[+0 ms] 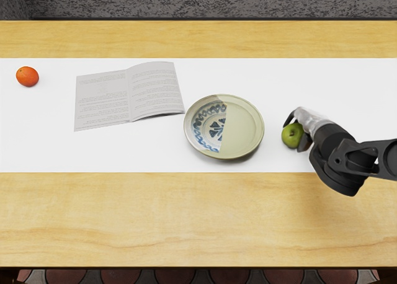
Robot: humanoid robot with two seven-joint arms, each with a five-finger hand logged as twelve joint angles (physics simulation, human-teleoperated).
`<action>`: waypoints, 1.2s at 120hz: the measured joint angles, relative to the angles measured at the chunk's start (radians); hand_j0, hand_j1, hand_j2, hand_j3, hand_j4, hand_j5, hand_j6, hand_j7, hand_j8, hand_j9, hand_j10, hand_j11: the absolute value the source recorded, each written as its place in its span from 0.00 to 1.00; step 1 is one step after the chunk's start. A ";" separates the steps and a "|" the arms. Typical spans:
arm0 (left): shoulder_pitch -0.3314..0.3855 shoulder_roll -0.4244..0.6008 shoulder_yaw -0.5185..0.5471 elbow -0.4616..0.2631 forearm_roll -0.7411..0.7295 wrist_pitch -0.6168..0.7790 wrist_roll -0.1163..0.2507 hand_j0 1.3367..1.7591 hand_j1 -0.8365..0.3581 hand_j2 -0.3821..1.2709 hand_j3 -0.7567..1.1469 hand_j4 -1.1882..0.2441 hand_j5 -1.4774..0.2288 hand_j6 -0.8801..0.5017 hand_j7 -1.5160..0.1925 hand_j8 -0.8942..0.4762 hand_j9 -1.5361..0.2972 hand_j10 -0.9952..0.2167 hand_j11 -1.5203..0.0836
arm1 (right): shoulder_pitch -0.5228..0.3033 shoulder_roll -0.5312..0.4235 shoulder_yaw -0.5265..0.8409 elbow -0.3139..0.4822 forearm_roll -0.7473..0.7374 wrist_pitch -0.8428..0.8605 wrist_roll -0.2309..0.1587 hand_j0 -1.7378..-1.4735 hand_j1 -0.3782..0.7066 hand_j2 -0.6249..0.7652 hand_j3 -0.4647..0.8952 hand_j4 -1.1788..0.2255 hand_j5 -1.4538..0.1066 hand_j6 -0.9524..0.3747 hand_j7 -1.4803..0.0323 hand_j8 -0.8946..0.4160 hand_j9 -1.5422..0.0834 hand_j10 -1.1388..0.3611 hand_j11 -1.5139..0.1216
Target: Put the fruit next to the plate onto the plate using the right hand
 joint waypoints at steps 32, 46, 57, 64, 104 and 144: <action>0.000 0.000 0.000 0.000 0.000 0.000 0.000 0.76 0.99 0.23 0.40 0.83 0.87 0.64 0.89 0.65 0.84 0.82 0.95 | 0.002 -0.001 0.001 0.005 -0.001 0.001 0.000 0.31 0.55 0.50 0.34 0.44 0.44 0.39 0.48 0.36 0.48 0.38 0.46; 0.001 0.000 0.000 0.000 0.000 0.000 0.000 0.76 0.99 0.23 0.40 0.83 0.87 0.64 0.89 0.65 0.84 0.82 0.95 | 0.016 -0.012 0.003 0.029 -0.001 0.001 0.000 0.31 0.55 0.51 0.34 0.44 0.43 0.39 0.47 0.36 0.47 0.37 0.44; 0.003 0.000 0.000 0.000 0.000 0.000 0.000 0.76 0.99 0.23 0.40 0.83 0.87 0.64 0.89 0.65 0.84 0.82 0.95 | 0.040 -0.032 0.007 0.065 -0.001 0.001 0.000 0.32 0.54 0.50 0.34 0.44 0.43 0.39 0.46 0.36 0.46 0.37 0.44; 0.003 0.000 0.000 0.000 0.000 0.000 0.000 0.76 0.99 0.23 0.40 0.83 0.87 0.64 0.89 0.65 0.84 0.82 0.95 | 0.057 -0.042 0.008 0.086 0.000 0.001 0.000 0.32 0.54 0.50 0.34 0.43 0.42 0.39 0.46 0.36 0.46 0.37 0.44; 0.003 0.000 -0.001 0.000 0.001 0.000 0.000 0.76 0.99 0.23 0.40 0.83 0.87 0.64 0.89 0.65 0.84 0.82 0.95 | 0.200 -0.032 0.013 0.166 0.056 0.001 -0.001 0.32 0.54 0.51 0.34 0.44 0.42 0.39 0.46 0.35 0.45 0.36 0.43; 0.003 0.000 -0.001 0.000 0.001 0.000 0.000 0.76 0.99 0.23 0.40 0.83 0.87 0.64 0.89 0.65 0.84 0.82 0.95 | 0.319 0.120 0.036 0.166 0.182 0.002 0.000 0.31 0.55 0.53 0.34 0.46 0.40 0.41 0.45 0.37 0.44 0.36 0.42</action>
